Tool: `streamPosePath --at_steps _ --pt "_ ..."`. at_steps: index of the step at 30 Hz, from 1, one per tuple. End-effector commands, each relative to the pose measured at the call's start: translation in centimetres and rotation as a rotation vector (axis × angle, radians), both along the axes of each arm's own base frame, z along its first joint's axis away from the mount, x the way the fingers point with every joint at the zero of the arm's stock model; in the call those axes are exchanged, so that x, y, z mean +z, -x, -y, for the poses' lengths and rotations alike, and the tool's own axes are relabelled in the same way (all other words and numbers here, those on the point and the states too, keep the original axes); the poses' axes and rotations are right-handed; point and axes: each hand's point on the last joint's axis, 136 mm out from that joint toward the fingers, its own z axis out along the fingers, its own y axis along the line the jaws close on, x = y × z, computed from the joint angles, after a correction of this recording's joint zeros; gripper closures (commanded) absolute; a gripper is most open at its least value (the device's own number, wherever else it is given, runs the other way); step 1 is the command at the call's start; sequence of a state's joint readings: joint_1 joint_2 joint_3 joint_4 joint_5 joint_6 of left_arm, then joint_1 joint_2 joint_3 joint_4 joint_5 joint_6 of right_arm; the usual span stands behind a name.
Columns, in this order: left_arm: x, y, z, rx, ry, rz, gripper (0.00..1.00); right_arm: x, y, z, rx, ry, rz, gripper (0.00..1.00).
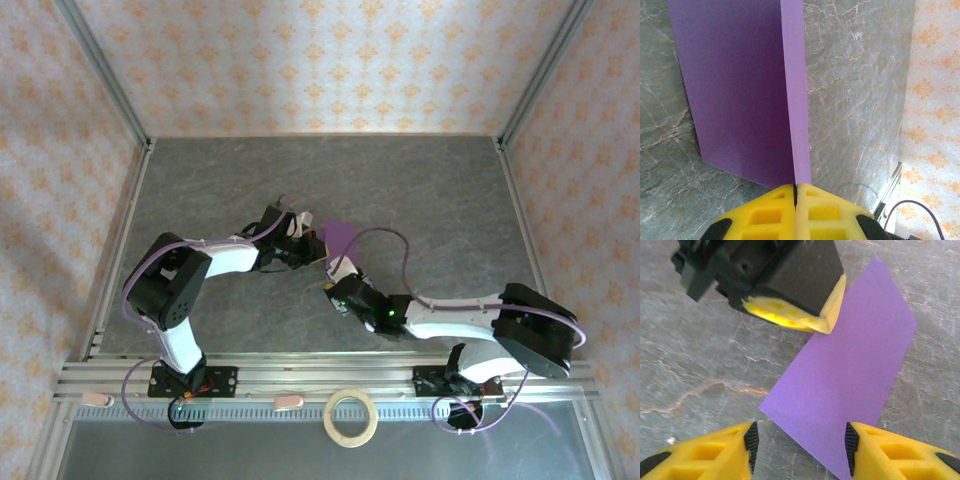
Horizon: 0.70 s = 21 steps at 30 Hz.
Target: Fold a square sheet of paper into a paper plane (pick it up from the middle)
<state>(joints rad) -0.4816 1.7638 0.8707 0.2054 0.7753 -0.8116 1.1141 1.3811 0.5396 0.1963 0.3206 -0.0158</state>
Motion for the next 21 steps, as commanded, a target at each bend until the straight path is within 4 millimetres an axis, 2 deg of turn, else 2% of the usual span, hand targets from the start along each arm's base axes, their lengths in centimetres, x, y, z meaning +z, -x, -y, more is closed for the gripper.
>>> streamPosePath --at_steps 1,6,9,13,21 --pt "1.2 -0.5 0.1 -0.001 0.021 0.015 0.98 1.5 -1.2 0.1 -0.063 0.06 0.121 0.49" --pt "1.2 -0.5 0.1 -0.001 0.02 0.016 0.98 1.9 -1.5 1.0 -0.109 0.066 0.182 0.47" --pt "1.3 -0.6 0.1 -0.003 0.019 0.019 0.98 1.6 -1.0 1.5 -0.079 0.067 0.198 0.47" --pt "1.3 -0.5 0.2 -0.004 0.018 0.02 0.98 0.9 -0.4 0.7 -0.013 0.077 0.165 0.47" --pt "1.3 -0.4 0.1 -0.007 0.018 0.02 0.98 0.0 -0.5 0.0 -0.001 0.082 0.156 0.47"
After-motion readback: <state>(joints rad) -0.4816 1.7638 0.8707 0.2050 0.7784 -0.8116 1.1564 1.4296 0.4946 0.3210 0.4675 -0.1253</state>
